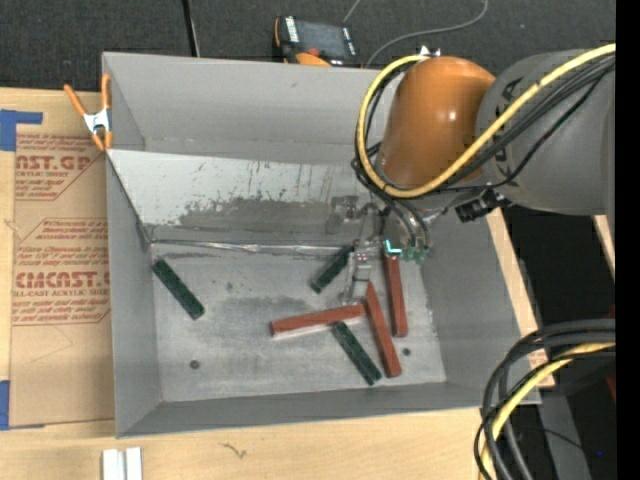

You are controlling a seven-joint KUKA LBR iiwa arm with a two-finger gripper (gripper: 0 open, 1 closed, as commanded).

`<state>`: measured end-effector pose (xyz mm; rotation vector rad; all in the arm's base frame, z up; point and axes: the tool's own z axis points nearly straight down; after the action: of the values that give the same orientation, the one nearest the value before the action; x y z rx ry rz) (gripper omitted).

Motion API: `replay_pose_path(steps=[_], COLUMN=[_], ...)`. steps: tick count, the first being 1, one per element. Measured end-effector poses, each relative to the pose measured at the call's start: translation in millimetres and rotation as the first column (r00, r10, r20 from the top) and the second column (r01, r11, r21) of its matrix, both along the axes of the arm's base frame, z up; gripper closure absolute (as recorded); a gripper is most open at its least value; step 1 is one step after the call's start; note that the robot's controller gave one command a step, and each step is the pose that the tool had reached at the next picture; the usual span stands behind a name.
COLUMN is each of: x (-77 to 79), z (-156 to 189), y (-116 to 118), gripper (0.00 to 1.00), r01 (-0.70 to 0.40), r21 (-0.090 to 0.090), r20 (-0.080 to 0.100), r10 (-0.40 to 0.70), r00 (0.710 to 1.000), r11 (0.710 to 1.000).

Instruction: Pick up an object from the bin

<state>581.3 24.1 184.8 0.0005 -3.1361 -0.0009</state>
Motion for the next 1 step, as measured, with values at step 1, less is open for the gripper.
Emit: replay_pose_path(steps=[1], x=[-3.3], z=[-118.7], y=[-19.8], gripper=[0.00], r01=[-0.072], r21=[0.000], r20=[-0.001], r10=[0.072], r00=[0.997], r11=[0.997])
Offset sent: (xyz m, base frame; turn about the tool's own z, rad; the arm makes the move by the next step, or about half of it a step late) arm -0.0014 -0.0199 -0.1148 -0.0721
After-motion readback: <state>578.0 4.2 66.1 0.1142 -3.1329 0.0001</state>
